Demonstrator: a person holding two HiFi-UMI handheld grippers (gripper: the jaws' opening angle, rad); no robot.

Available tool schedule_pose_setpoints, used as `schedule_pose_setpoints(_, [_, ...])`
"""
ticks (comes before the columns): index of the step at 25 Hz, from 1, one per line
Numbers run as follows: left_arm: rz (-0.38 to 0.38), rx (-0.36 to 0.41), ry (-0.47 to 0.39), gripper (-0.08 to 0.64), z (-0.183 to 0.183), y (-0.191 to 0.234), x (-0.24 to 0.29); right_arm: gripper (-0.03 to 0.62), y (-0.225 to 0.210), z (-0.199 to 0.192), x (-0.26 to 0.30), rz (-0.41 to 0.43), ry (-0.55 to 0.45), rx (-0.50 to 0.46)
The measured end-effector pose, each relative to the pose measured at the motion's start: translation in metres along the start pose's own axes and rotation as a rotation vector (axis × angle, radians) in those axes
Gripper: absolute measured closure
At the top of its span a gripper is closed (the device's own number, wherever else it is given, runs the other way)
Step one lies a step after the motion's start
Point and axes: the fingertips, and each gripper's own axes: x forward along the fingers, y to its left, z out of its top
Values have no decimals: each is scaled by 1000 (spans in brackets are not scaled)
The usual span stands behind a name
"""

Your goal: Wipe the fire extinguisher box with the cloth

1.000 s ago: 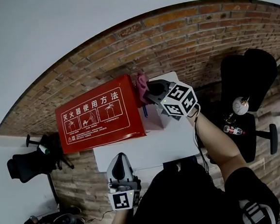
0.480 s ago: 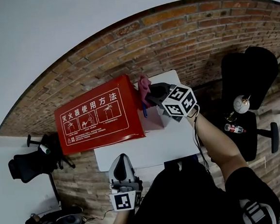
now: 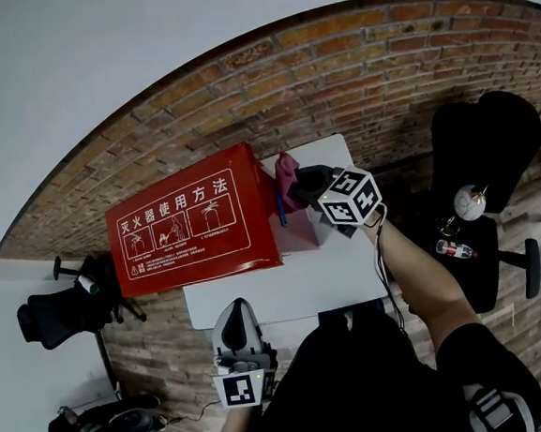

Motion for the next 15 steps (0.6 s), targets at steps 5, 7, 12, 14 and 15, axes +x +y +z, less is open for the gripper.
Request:
schedule_pose_setpoints(5, [4, -4, 9, 511, -3, 0, 2, 531, -9, -16, 4, 8, 20, 53])
schedule_pose_setpoints(7, [7, -7, 18, 511, -5, 0, 3, 531, -12, -23, 5, 15, 26, 81])
schedule_pose_setpoints(12, [6, -4, 19, 511, -7, 3, 7, 531, -21, -37, 10, 33, 41, 161])
schedule_pose_setpoints(14, [7, -3, 22, 511, -7, 3, 8, 531, -24, -41, 11, 41, 39, 204])
schedule_pose_setpoints(15, [8, 0, 24, 511, -7, 3, 9, 531, -25, -42, 12, 44, 35, 226])
